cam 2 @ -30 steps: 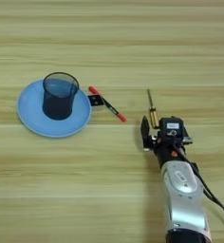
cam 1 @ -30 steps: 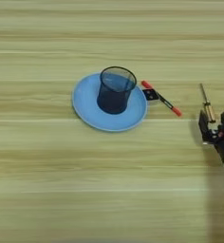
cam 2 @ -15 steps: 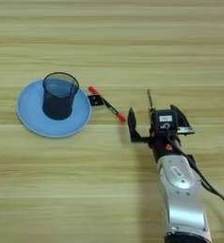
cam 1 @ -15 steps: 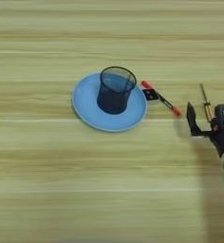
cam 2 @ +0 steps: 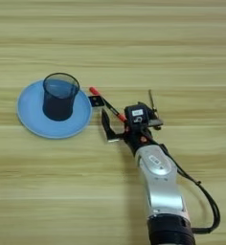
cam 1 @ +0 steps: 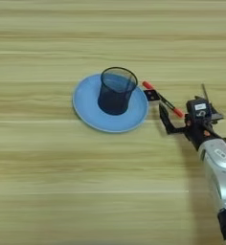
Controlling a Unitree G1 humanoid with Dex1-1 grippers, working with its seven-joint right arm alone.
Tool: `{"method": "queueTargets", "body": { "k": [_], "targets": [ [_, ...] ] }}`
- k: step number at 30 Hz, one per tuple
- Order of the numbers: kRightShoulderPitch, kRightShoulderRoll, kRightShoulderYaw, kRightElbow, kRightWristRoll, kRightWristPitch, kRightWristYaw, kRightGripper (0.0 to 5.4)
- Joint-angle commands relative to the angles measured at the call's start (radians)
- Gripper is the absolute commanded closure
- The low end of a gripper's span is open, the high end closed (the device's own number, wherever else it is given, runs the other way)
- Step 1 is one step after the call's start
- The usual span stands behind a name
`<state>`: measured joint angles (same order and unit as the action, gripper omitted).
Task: Move the objects on the table
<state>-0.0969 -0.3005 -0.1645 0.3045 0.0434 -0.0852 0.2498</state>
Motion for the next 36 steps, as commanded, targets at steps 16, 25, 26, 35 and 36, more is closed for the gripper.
{"method": "queueTargets", "body": {
  "k": [16,25,26,35,36],
  "targets": [
    [-0.146,-0.02,-0.015,0.184,0.023,-0.103,0.023,0.08],
    [-0.145,0.007,-0.033,0.204,0.102,-0.049,0.066,0.08],
    [-0.144,0.01,-0.034,0.206,0.106,-0.041,0.066,0.08],
    [-0.15,0.013,-0.037,0.239,0.111,-0.009,0.06,0.08],
    [-0.151,0.011,-0.037,0.247,0.109,-0.009,0.058,0.08]
  ]
}}
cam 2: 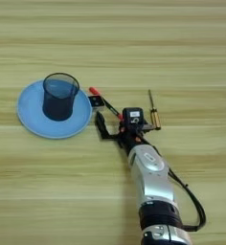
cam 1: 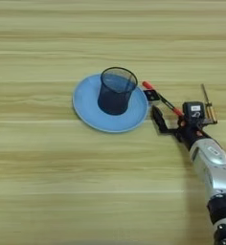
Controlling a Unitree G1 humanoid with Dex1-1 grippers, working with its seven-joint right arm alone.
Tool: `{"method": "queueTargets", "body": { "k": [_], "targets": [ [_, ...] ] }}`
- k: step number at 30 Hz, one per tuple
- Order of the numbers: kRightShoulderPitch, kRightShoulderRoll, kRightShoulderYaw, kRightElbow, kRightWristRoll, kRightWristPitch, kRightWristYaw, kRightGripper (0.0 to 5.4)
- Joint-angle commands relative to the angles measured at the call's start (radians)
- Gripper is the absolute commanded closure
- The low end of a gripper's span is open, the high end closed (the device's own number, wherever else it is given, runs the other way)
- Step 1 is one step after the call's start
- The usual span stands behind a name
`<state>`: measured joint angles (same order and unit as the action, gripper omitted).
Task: Move the objects on the table
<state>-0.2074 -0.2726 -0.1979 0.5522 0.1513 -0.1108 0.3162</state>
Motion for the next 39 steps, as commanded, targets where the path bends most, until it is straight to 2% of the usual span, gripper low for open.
{"method": "queueTargets", "body": {
  "k": [1,4,7,18,39],
  "targets": [
    [-0.042,-0.018,-0.005,0.006,-0.001,0.016,-0.01,0.08],
    [-0.044,-0.017,-0.004,0.021,-0.003,0.017,-0.008,0.08],
    [-0.047,-0.018,-0.004,0.043,-0.005,0.017,-0.009,0.32],
    [-0.05,-0.022,-0.004,0.063,-0.008,0.044,-0.013,1.55],
    [-0.029,-0.017,0.001,-0.006,-0.015,0.05,-0.03,3.98]
  ]
}}
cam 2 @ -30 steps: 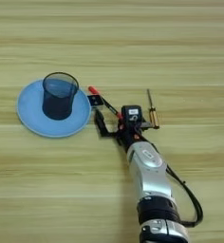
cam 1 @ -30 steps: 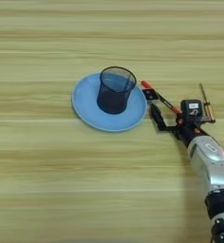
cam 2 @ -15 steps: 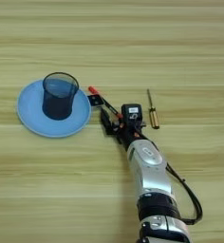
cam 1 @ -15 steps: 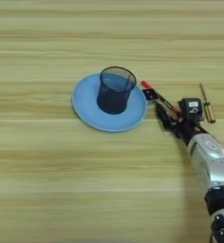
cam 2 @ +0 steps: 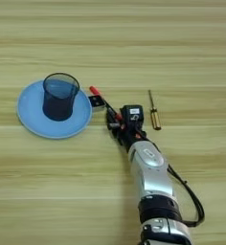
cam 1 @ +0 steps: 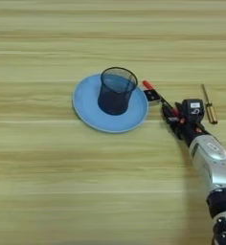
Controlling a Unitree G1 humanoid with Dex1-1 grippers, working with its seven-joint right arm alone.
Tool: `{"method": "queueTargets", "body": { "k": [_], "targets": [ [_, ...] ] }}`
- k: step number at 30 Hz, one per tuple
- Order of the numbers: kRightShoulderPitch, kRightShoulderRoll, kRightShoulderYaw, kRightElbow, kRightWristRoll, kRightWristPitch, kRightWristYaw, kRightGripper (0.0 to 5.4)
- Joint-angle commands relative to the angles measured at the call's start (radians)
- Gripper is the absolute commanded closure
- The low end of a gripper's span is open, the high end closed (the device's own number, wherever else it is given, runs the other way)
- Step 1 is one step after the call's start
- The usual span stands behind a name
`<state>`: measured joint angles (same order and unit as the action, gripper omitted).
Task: Move the objects on the table
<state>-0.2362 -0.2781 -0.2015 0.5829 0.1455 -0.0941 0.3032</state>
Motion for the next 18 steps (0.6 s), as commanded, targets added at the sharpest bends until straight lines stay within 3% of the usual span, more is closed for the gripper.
{"method": "queueTargets", "body": {
  "k": [1,10,18],
  "targets": [
    [0.002,-0.011,0.006,-0.042,-0.011,0.032,-0.02,4.11],
    [0.039,-0.011,0.016,-0.125,-0.028,0.049,-0.057,5.06],
    [0.061,-0.029,-0.012,-0.156,-0.028,0.067,-0.087,5.12]
  ]
}}
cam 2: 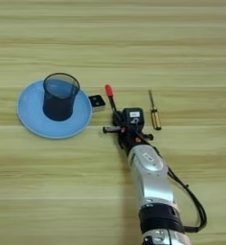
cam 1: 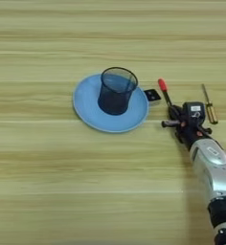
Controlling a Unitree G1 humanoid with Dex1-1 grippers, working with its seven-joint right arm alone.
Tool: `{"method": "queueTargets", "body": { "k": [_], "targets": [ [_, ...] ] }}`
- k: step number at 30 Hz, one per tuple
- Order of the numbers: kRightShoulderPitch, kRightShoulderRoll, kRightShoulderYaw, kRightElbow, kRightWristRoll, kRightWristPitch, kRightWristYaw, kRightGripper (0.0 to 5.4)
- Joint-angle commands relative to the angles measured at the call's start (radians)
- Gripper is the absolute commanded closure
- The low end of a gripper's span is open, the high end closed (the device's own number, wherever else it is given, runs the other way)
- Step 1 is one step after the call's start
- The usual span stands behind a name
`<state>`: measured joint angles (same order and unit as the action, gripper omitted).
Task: Move the objects on the table
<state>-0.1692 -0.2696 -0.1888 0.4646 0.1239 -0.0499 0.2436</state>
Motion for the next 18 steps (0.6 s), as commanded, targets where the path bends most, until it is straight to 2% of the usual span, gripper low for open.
{"method": "queueTargets", "body": {
  "k": [1,11,18],
  "targets": [
    [-0.002,-0.042,-0.031,-0.039,-0.005,0.024,-0.029,5.12],
    [0.021,-0.072,-0.089,-0.034,0.004,0.03,-0.045,5.12],
    [0.022,-0.064,-0.092,-0.026,0.001,0.03,-0.041,5.12]
  ]
}}
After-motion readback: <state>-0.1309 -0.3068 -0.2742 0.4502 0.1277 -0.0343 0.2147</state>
